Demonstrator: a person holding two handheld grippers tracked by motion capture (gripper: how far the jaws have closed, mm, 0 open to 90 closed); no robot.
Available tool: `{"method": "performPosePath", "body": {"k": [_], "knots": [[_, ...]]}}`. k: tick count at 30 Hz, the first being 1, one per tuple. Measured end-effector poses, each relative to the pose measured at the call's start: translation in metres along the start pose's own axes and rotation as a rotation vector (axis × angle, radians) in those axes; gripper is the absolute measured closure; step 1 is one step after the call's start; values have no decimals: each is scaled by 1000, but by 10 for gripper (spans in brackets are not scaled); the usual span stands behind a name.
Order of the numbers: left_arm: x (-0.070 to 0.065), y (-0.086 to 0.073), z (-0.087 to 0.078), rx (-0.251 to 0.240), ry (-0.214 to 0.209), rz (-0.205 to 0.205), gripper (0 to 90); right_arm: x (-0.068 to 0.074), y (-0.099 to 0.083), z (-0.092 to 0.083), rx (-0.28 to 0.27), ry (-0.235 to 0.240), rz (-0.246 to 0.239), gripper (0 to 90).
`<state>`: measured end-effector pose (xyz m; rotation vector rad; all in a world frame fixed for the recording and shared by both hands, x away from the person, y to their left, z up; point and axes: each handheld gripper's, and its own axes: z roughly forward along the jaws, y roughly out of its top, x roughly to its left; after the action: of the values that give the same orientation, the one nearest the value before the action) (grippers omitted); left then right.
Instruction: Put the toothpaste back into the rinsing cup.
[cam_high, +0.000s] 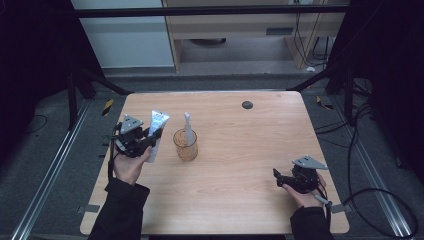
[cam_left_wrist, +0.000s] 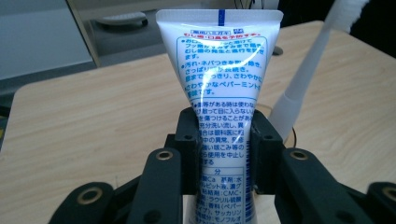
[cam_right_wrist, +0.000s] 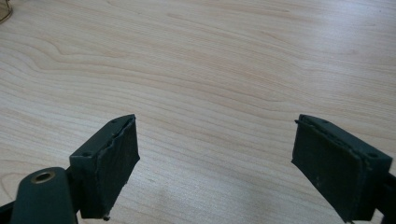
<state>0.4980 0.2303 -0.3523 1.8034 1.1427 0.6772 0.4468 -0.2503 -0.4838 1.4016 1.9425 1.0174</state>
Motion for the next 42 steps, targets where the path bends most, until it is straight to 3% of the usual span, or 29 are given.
{"method": "performPosePath", "body": {"k": [13, 25, 42], "knots": [[5, 20, 25, -115, 27, -66, 691, -1, 0, 2, -2, -5, -9, 137], [-2, 32, 46, -195, 19, -71, 692, -1, 0, 3, -5, -8, -12, 131], [-16, 25, 82, -201, -48, -77, 693, -1, -1, 5, -11, -8, -24, 128]]}}
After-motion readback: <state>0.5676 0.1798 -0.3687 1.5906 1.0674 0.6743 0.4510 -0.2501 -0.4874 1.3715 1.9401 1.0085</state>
